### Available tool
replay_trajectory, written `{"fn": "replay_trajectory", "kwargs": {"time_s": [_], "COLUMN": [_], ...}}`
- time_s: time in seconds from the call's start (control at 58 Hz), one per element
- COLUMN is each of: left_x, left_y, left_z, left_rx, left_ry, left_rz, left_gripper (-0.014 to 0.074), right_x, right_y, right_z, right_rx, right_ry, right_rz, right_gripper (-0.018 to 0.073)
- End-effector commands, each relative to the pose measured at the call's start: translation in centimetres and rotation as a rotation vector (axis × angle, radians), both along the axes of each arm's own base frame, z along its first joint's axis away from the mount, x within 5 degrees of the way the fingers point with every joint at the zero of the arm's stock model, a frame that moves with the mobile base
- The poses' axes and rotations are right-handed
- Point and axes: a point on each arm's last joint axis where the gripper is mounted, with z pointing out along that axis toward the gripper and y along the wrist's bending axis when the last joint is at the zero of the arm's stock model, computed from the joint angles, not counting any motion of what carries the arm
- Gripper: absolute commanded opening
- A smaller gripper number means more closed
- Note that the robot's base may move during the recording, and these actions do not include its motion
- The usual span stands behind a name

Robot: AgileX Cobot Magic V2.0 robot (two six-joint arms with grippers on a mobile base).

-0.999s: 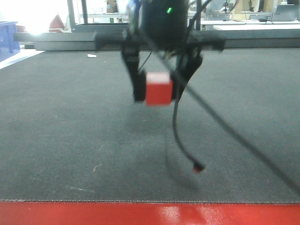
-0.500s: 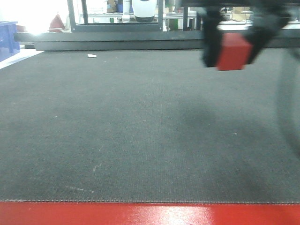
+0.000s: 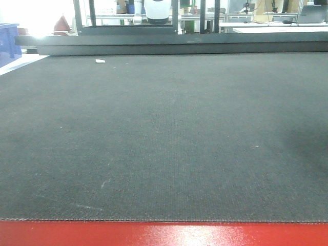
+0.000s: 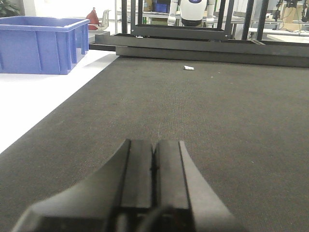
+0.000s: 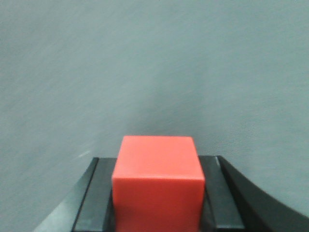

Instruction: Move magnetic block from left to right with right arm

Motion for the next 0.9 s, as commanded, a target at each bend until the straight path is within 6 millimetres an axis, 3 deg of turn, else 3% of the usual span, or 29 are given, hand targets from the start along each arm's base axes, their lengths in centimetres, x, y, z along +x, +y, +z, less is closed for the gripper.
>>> {"fn": "replay_trajectory", "kwargs": {"time_s": [0.0, 0.172, 0.362, 0.655, 0.879], "left_x": [-0.1, -0.1, -0.1, -0.1, -0.1], "left_y": [0.0, 0.0, 0.0, 0.0, 0.0], "left_z": [0.5, 0.5, 0.5, 0.5, 0.5], "left_rx": [-0.005, -0.005, -0.005, -0.005, -0.005], "left_ry": [-0.081, -0.081, -0.081, -0.081, -0.081], "left_rz": [-0.002, -0.002, -0.002, -0.002, -0.002], "left_gripper": [-0.0117, -0.0117, -0.0117, -0.0117, -0.0117], "right_x": [-0.9, -3.1, -5.5, -9.5, -11.7], "right_y": [-1.4, -2.8, -3.0, -3.0, -3.1], "right_z": [1.7, 1.0, -0.4, -2.2, -1.5], "right_rx": [0.016, 0.066, 0.079, 0.072, 0.080], "right_ry": [-0.203, -0.407, -0.578, -0.671, -0.782], "right_rz": [-0.043, -0.122, -0.126, -0.116, -0.113], "right_gripper": [0.0276, 0.0276, 0.0276, 0.0276, 0.0276]}}
